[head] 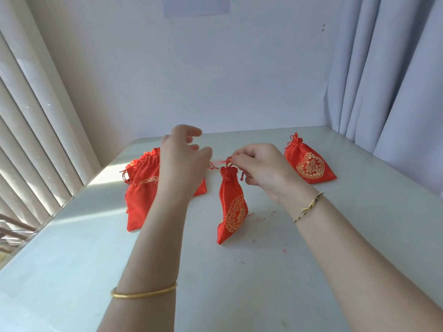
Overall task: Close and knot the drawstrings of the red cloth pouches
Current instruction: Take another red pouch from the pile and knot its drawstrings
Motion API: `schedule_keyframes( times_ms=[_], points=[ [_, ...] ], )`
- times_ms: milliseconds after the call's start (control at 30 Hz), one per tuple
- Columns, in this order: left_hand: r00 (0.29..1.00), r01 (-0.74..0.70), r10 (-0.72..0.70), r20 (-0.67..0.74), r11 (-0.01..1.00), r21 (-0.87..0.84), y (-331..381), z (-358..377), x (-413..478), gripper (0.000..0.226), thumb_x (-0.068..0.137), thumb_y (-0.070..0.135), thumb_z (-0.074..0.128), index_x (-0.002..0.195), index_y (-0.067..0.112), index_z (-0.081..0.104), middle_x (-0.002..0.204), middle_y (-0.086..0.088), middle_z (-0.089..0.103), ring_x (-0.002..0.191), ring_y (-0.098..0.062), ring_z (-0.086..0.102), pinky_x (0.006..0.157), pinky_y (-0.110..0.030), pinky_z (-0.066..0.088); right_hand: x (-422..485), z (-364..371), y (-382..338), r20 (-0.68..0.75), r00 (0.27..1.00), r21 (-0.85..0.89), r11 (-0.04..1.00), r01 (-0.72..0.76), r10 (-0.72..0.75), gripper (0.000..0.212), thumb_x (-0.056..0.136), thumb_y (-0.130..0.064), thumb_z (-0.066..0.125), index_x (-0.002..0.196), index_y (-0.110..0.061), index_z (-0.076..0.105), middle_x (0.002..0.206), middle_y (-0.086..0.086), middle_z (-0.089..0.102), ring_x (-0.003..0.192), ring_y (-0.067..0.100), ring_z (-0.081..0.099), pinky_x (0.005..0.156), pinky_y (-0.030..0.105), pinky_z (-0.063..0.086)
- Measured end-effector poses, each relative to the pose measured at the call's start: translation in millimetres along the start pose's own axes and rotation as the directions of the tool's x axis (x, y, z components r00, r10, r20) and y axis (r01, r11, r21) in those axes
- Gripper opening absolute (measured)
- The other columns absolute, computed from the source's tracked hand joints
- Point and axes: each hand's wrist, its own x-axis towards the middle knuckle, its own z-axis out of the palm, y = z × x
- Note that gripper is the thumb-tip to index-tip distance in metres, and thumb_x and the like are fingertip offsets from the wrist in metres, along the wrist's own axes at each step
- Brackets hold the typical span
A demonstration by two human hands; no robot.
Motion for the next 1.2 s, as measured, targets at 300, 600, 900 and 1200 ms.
schedule_keyframes(
  times_ms=[300, 600, 900, 1200],
  points=[
    [0.942, -0.283, 0.218, 0.255, 0.925, 0.252, 23.0, -2.9, -12.0, 0.024, 0.077, 0.013, 0.062, 0.073, 0.036, 0.066, 0.099, 0.005, 0.049, 0.097, -0.014, 0.050, 0.079, -0.019, 0.040, -1.1, 0.3, -5.0, 0.135, 0.941, 0.499, 0.799, -0.335, 0.310, 0.031, 0.087, -0.002, 0.051, 0.059, -0.011, 0.044, 0.047, -0.001, 0.035, 0.033, 0.005, 0.025, 0.035, 0.015, 0.022],
    [0.951, -0.301, 0.230, 0.205, 0.839, 0.453, 14.6, 6.8, -11.8, 0.008, 0.082, 0.028, 0.066, 0.087, 0.029, 0.071, 0.093, 0.002, 0.042, 0.102, -0.015, 0.039, 0.075, -0.022, 0.029, -1.1, -2.2, -8.3, 0.151, 0.913, 0.554, 0.732, -0.396, 0.380, 0.029, 0.086, -0.006, 0.054, 0.059, -0.012, 0.046, 0.046, -0.002, 0.038, 0.033, 0.004, 0.026, 0.035, 0.015, 0.021],
    [0.954, -0.293, 0.231, 0.191, 0.849, 0.440, 8.9, 6.8, -8.3, 0.016, 0.081, 0.020, 0.064, 0.093, 0.029, 0.071, 0.089, 0.004, 0.041, 0.102, -0.019, 0.046, 0.076, -0.024, 0.032, -0.6, -3.5, -7.8, 0.195, 0.907, 0.473, 0.774, -0.420, 0.373, 0.028, 0.086, -0.008, 0.052, 0.060, -0.014, 0.044, 0.050, -0.003, 0.033, 0.035, 0.005, 0.022, 0.037, 0.017, 0.017],
    [0.927, -0.371, 0.308, 0.216, 0.840, 0.395, 4.1, 7.9, -6.6, 0.011, 0.078, 0.021, 0.070, 0.088, 0.026, 0.068, 0.088, 0.004, 0.044, 0.096, -0.019, 0.049, 0.075, -0.023, 0.035, -0.3, -8.7, -6.0, 0.197, 0.930, 0.377, 0.851, -0.365, 0.311, 0.023, 0.085, -0.008, 0.053, 0.063, -0.014, 0.047, 0.058, 0.001, 0.035, 0.039, 0.007, 0.022, 0.039, 0.019, 0.016]
  ],
)
